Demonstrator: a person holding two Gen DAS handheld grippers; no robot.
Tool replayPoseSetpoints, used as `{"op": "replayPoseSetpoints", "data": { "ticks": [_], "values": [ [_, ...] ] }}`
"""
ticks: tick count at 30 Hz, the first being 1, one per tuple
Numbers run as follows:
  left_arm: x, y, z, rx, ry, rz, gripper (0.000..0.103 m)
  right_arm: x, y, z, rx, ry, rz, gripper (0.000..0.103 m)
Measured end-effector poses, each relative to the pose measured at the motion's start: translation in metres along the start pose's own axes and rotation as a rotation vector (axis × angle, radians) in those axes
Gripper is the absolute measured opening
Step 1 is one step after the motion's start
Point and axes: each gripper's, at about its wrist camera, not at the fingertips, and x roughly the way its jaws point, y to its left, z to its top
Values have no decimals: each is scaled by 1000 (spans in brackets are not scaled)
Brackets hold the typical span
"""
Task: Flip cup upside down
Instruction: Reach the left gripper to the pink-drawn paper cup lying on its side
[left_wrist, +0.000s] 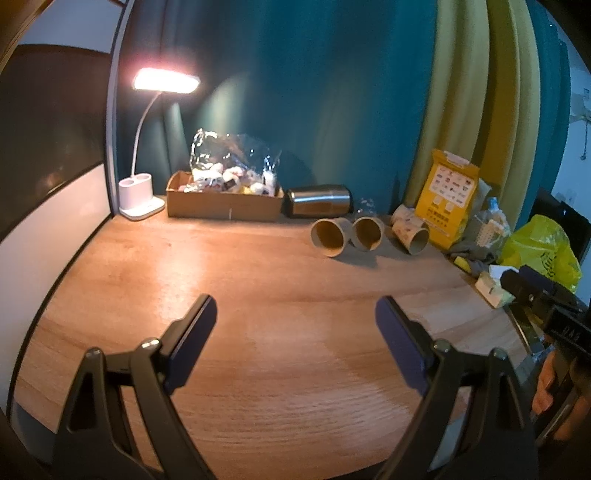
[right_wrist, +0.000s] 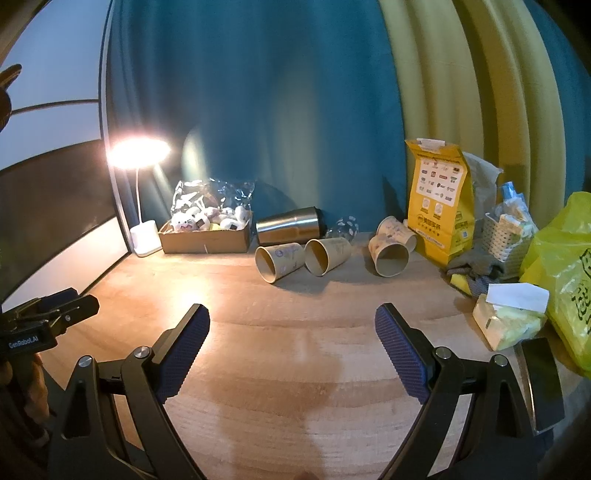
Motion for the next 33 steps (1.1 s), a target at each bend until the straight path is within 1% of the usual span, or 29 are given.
{"op": "replayPoseSetpoints", "data": {
  "ticks": [4,9,12,15,17,21,24,27,29,33],
  "values": [
    [19,0,3,3,37,7,89,16,-10,2,9,20,8,93],
    [60,-5,19,38,110,2,89,46,-28,6,33,49,6,93],
    [96,-13,37,82,174,-13,89,68,-42,11,56,66,1,93],
    [141,-24,62,120,244,-39,89,88,-56,18,80,79,0,93],
    [165,-33,76,144,262,-51,89,103,-68,23,94,85,-4,93],
    [222,-56,103,243,317,-48,89,131,-88,28,132,100,-14,93],
    [269,-75,119,316,374,-64,89,149,-102,28,166,118,-18,93],
    [297,-92,126,383,394,-73,89,162,-112,28,196,131,-16,93],
    [320,-102,127,432,430,-85,89,167,-118,27,205,137,-20,93],
    [361,-111,121,465,517,-71,89,172,-127,26,230,140,-32,93]
  ]
}}
